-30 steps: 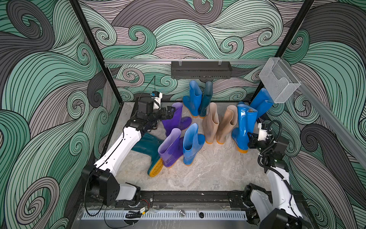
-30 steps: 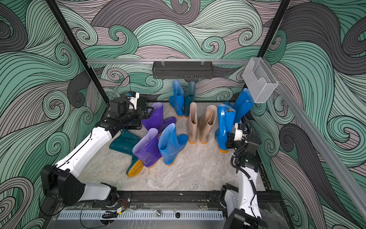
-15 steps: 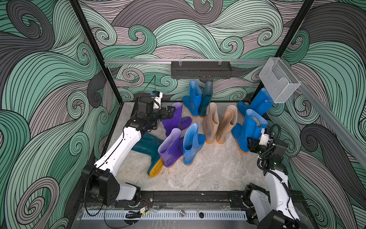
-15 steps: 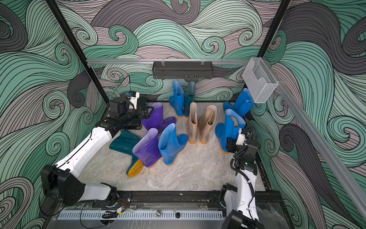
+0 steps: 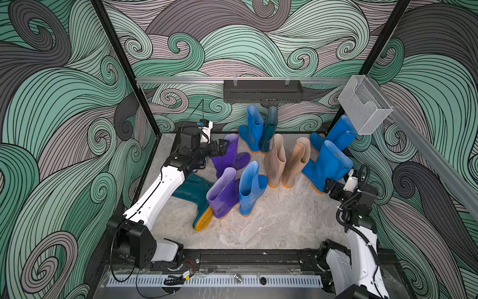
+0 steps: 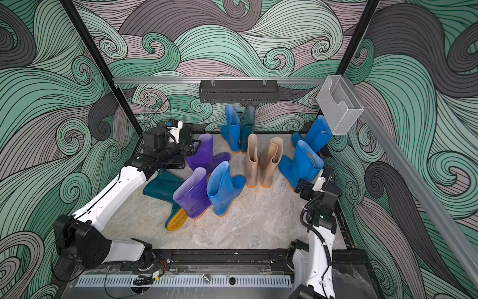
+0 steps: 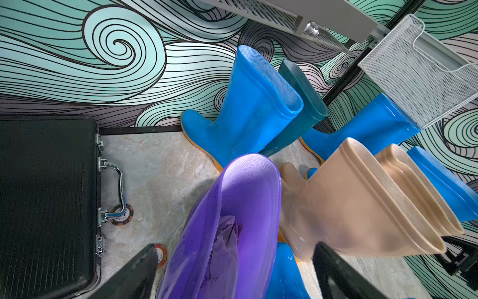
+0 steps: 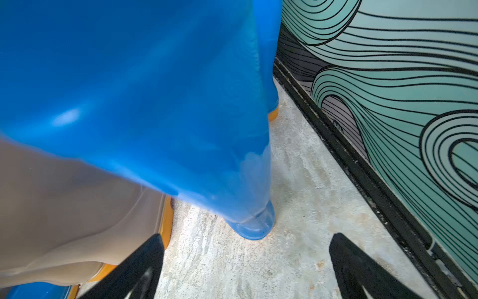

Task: Match and arrange rain boots in pairs
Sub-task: Adjust the rain boot at the center of the board.

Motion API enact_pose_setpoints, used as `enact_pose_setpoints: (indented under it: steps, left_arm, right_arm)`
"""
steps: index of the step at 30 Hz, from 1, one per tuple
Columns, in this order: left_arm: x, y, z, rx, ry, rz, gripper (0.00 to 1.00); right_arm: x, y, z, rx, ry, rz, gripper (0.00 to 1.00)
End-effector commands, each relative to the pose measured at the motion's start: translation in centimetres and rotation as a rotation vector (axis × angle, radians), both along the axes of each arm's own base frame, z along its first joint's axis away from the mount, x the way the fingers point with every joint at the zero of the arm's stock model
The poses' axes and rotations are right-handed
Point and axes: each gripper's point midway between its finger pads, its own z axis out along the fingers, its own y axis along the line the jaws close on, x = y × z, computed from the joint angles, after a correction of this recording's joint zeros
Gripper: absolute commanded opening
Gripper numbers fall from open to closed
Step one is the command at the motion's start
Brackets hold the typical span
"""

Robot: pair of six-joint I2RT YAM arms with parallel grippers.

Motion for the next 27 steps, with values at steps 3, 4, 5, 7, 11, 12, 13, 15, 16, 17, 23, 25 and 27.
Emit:
enact_pose_setpoints:
  steps: [3,4,5,7,11,12,13,15,16,17,23,25,27]
  left_arm:
    - [-0.5,-0.6,0.7,0.005,-0.027,-0.044,0.95]
    - [-0.5,-0.8,0.8,0.002,-0.027,-0.053,0.95]
    - [-0.5,-0.9,0.9,0.001,-0.03,-0.062,0.95]
    - [-0.5,-1.2,0.9,-0.002,-0.025,-0.078,0.95]
    - [-0.4,-1.8,1.2,-0.012,-0.017,-0.108,0.95]
    - [-0.4,-1.9,1.3,-0.018,-0.018,-0.117,0.95]
    - [-0.4,-2.1,1.5,-0.026,-0.021,-0.127,0.95]
    - [-0.4,-2.4,1.6,-0.038,-0.023,-0.14,0.95]
    - [-0.3,-2.6,1.6,-0.046,-0.023,-0.148,0.95]
    - [-0.2,-2.7,1.7,-0.051,-0.022,-0.153,0.95]
    - [0.6,-3.7,1.2,-0.082,0.009,-0.178,0.95]
    - [0.9,-3.8,1.2,-0.088,0.021,-0.176,0.95]
    - [1.0,-4.0,1.5,-0.092,0.025,-0.178,0.95]
  right_arm:
    - [-1.2,-1.0,3.1,-0.048,0.013,-0.068,0.99]
    - [-1.3,-0.8,2.9,-0.052,0.03,-0.052,0.99]
    - [-1.3,-0.6,2.8,-0.069,0.036,-0.031,0.99]
    - [-1.0,-0.7,3.0,-0.093,0.021,-0.018,0.99]
    - [0.6,-2.1,3.5,-0.118,-0.008,-0.058,0.99]
    - [1.0,-2.3,3.4,-0.124,-0.003,-0.048,0.99]
    - [1.6,-2.3,3.2,-0.125,-0.001,-0.036,0.99]
    - [2.9,-2.1,3.3,-0.126,-0.019,0.008,0.99]
    - [3.7,-1.8,3.7,-0.135,-0.049,0.044,0.99]
    - [4.4,-1.6,3.9,-0.137,-0.073,0.074,0.99]
    - [7.3,1.8,5.1,-0.055,-0.146,0.318,0.42]
    - [7.5,2.5,5.5,0.006,-0.152,0.334,0.21]
    - [7.5,3.1,5.7,0.056,-0.16,0.313,0.02]
